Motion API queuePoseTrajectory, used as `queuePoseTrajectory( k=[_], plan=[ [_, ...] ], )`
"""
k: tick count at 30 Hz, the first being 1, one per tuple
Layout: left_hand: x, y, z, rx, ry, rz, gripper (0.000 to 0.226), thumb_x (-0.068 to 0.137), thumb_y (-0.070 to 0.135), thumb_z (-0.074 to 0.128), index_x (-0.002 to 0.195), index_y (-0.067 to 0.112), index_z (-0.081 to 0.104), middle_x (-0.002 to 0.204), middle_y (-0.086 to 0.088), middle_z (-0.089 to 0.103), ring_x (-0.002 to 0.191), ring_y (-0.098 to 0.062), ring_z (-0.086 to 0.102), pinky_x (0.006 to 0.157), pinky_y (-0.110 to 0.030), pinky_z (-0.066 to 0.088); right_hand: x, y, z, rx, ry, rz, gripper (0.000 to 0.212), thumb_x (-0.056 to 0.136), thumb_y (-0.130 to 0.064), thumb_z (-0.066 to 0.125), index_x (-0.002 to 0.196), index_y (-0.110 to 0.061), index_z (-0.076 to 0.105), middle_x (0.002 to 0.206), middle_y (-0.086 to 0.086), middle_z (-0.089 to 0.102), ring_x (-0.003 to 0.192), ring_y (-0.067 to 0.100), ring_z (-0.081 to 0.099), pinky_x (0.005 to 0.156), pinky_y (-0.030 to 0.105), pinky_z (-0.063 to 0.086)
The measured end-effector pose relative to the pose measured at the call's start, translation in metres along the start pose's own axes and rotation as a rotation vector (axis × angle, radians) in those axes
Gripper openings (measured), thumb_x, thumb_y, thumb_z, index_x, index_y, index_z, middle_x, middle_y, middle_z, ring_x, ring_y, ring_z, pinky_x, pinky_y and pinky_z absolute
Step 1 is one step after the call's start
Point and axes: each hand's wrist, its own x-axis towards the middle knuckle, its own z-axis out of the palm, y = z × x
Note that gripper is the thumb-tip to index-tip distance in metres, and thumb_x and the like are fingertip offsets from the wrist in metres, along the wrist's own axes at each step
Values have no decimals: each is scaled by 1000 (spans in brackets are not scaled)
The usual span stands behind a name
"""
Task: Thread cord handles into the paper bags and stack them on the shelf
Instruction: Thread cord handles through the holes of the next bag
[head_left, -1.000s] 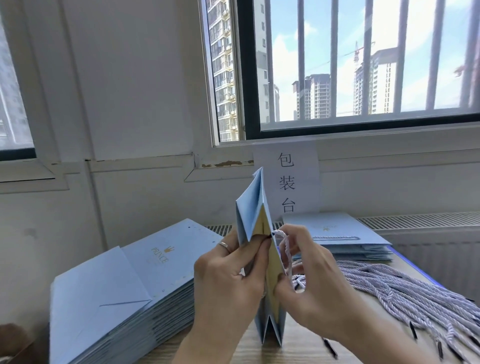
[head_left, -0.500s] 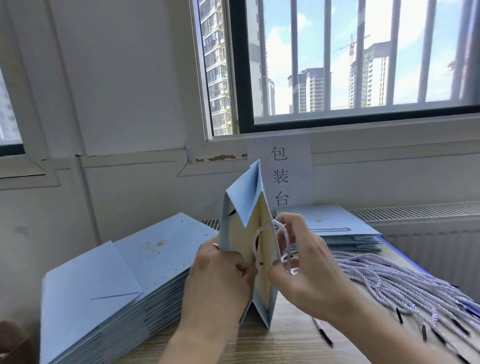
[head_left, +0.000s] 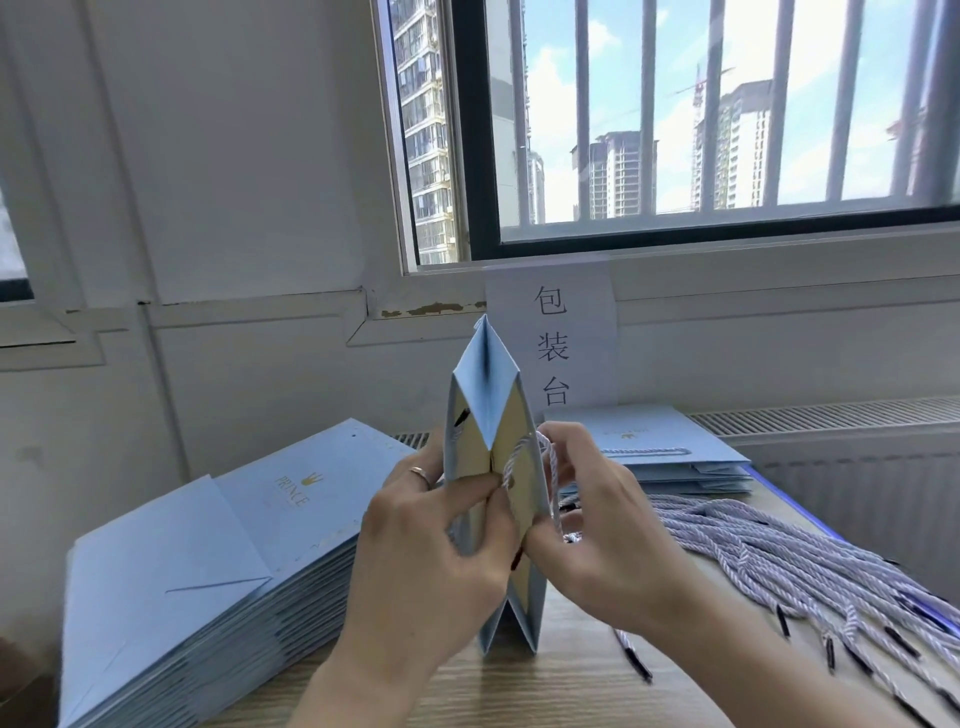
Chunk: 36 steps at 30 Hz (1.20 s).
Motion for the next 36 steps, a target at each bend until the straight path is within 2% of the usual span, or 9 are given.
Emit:
queuePoseTrajectory(
  k=[4,8,12,17,20,26,30,33,36],
  plan=[
    [-1,-9,9,250,106,-25,16,78,14,71,64,19,71,63,14,34,53,-17,35,51,-18,26,1,-2,-1,20,-22,32,36,72,-18,55,107,-21,50,89,3,59,85,20,55,61,36,54],
    [-4,-15,12,407,53,-161,27,74,14,77,51,12,63,53,-4,38,43,-27,35,46,-24,30,1,-2,-3,9,-51,49,42,71,-20,53,113,-22,49,92,3,60,90,17,55,63,36,54],
    [-5,-10,12,349,9,-105,25,75,26,79,54,18,67,53,-4,48,42,-26,46,42,-27,39,1,-2,-4,25,-88,45,37,76,-19,55,113,-22,51,91,3,61,86,21,56,63,42,53],
    [-6,-7,8,59,-34,-199,21,67,44,58,60,28,70,59,7,58,55,-11,55,52,-27,44,1,2,-17,-17,-314,88,26,89,-30,64,113,-24,56,83,-6,65,82,9,61,62,13,42],
    [-5,-6,6,5,-66,-241,5,64,41,69,68,42,72,72,10,62,66,-7,61,57,-19,48,0,4,-25,-113,-405,126,27,82,-44,63,99,-23,60,75,-11,60,72,7,56,62,20,43],
    [-2,-7,2,32,-160,-272,30,69,7,82,65,37,76,80,12,66,83,5,60,64,-4,42,-4,11,-24,-223,-673,239,10,89,-29,64,80,-27,63,69,-8,63,62,10,56,70,38,54],
    [-3,-4,0,-23,-193,-269,31,69,5,80,64,35,76,79,12,66,78,3,61,64,-6,42,-3,8,-27,-66,-598,356,10,92,-9,55,85,-11,62,76,0,74,61,9,59,62,35,53],
    [-3,-2,-2,-41,-238,-256,31,70,6,79,64,36,75,81,10,66,76,1,62,63,-7,42,0,3,-32,91,-475,388,7,87,1,55,89,-1,62,82,9,75,63,9,59,56,20,45],
    [-4,-2,-2,-52,-261,-261,28,72,8,78,65,35,76,81,10,64,71,-1,61,60,-8,42,1,7,-34,146,-438,403,8,81,-5,60,87,-6,63,81,7,74,67,13,59,63,29,46]
  ],
)
